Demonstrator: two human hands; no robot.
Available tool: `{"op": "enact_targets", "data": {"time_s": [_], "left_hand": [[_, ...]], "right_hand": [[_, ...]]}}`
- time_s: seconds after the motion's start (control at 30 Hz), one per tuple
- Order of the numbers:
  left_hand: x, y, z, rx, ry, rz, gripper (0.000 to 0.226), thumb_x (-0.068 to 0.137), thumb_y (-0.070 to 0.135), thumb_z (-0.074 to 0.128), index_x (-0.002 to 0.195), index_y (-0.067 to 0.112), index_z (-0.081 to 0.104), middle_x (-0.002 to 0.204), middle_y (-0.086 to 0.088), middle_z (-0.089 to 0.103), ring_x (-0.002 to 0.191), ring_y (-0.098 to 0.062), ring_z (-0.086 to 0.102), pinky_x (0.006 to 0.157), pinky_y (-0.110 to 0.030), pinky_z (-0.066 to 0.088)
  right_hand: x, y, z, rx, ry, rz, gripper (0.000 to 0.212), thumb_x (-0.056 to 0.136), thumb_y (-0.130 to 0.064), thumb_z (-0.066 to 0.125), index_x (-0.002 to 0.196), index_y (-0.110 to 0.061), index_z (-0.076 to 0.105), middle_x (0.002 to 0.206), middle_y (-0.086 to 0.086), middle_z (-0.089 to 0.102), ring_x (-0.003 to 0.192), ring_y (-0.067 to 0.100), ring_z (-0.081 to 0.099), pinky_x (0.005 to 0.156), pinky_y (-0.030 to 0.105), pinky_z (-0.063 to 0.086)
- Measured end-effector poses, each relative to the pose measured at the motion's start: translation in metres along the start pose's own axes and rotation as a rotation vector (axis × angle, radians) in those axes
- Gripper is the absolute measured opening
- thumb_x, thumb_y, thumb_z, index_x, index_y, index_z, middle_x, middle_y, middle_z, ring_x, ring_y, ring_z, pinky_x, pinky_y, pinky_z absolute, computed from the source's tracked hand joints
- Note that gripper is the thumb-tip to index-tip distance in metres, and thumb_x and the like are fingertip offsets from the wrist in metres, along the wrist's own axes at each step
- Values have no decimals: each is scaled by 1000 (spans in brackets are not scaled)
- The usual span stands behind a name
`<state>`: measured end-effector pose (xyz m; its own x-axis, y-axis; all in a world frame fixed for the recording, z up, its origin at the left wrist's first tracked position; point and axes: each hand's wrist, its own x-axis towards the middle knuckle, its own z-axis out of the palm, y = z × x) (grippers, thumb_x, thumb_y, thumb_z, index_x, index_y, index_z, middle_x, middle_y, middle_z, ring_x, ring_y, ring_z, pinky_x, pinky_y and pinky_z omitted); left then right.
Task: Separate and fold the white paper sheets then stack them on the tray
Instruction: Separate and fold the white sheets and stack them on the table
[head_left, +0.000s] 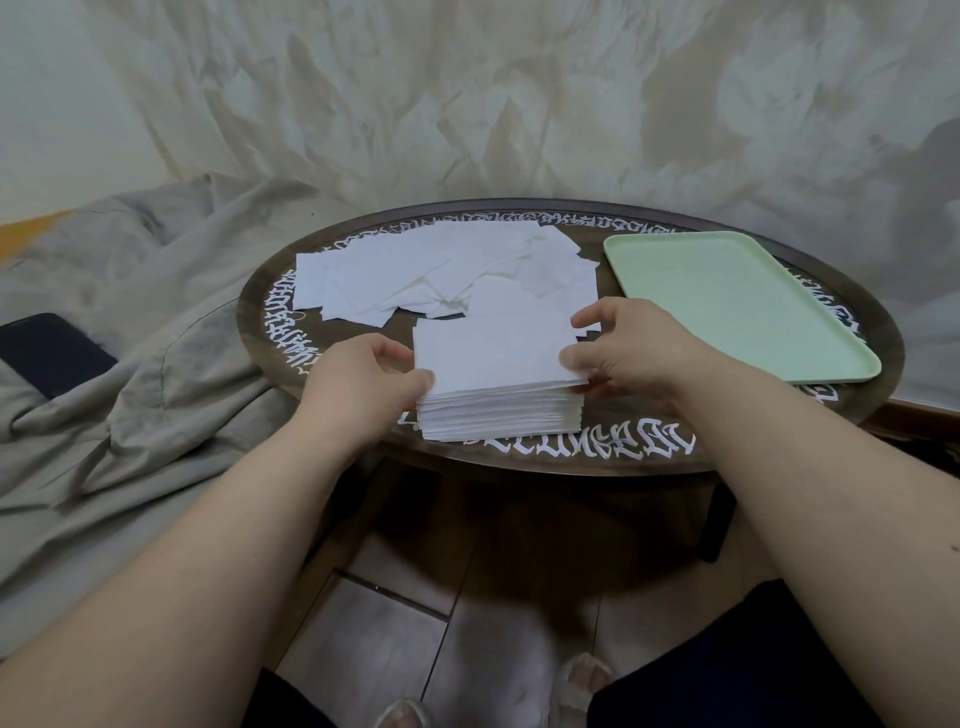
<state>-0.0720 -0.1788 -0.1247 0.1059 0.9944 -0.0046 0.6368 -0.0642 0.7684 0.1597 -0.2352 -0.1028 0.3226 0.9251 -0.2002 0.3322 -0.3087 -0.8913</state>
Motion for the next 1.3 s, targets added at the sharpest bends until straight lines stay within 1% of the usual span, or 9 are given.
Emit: {"op": "enact_targets", "data": {"time_s": [0.1, 0.2, 0.4, 0.53, 0.77, 0.93, 1.07, 1.2, 1.3], "left_hand": [[-4, 4, -2, 132, 52, 146, 33, 77, 32, 77, 106, 25, 62, 91, 9, 67, 88, -13, 64, 86, -33, 49], [-7, 5, -2, 185, 2, 213, 45, 74, 36, 80, 113, 24, 62, 102, 6, 65, 88, -8, 62, 80, -26, 43], [-6, 0, -2, 180, -29, 106, 52, 87, 41, 68, 132, 17, 59, 125, 1, 67, 114, -15, 61, 102, -38, 45], [-6, -1, 0, 119, -69, 135, 30, 91, 22, 61, 120, 23, 68, 115, 8, 71, 109, -9, 64, 102, -36, 45], [0, -9, 4, 11, -148, 170, 48, 87, 4, 53, 130, 24, 61, 121, 11, 69, 114, -7, 63, 108, -36, 43], [-2, -6, 6, 149, -85, 252, 62, 93, 27, 61, 150, 24, 36, 157, 0, 35, 144, -14, 31, 115, -27, 25], [-8, -1, 12, 287, -136, 463, 59, 91, 40, 65, 146, 32, 43, 164, 0, 14, 150, -14, 14, 117, -26, 15], [-10, 3, 22, 398, -170, 569, 46, 98, 44, 49, 141, 25, 52, 159, -3, 30, 150, -22, 17, 119, -37, 18], [-13, 5, 25, 396, -183, 586, 58, 94, 50, 33, 133, 17, 60, 145, -7, 51, 139, -15, 28, 112, -46, 31]], "right_hand": [[2, 7, -6, -290, 135, -87, 21, 77, -19, 72, 95, -14, 61, 85, 8, 66, 69, 21, 62, 67, 35, 57], [-3, 8, -10, -472, 120, -191, 20, 75, -33, 75, 82, -18, 64, 79, -3, 65, 75, 15, 59, 66, 29, 47], [-7, 8, -9, -554, 5, -297, 37, 71, -33, 82, 99, -16, 66, 89, -6, 66, 84, 13, 62, 84, 30, 51], [-5, 6, -9, -632, 31, -334, 42, 75, -29, 80, 112, -18, 63, 99, -8, 62, 86, 8, 56, 78, 21, 41], [-2, 8, -5, -624, 10, -342, 40, 77, -27, 77, 114, -18, 64, 100, -6, 61, 83, 9, 54, 76, 21, 39], [-1, 8, -11, -565, 30, -327, 29, 76, -28, 78, 100, -17, 67, 91, -6, 65, 82, 11, 60, 79, 27, 49], [-4, 7, -16, -530, 58, -347, 14, 76, -22, 77, 77, -18, 64, 76, -7, 64, 72, 10, 59, 67, 24, 47], [-6, 3, -14, -637, 51, -433, 23, 77, -11, 69, 67, -23, 52, 73, -10, 58, 74, 15, 57, 63, 24, 43], [-4, 4, -8, -729, 13, -458, 29, 79, -11, 66, 67, -28, 45, 75, -11, 53, 77, 15, 56, 61, 24, 37]]}}
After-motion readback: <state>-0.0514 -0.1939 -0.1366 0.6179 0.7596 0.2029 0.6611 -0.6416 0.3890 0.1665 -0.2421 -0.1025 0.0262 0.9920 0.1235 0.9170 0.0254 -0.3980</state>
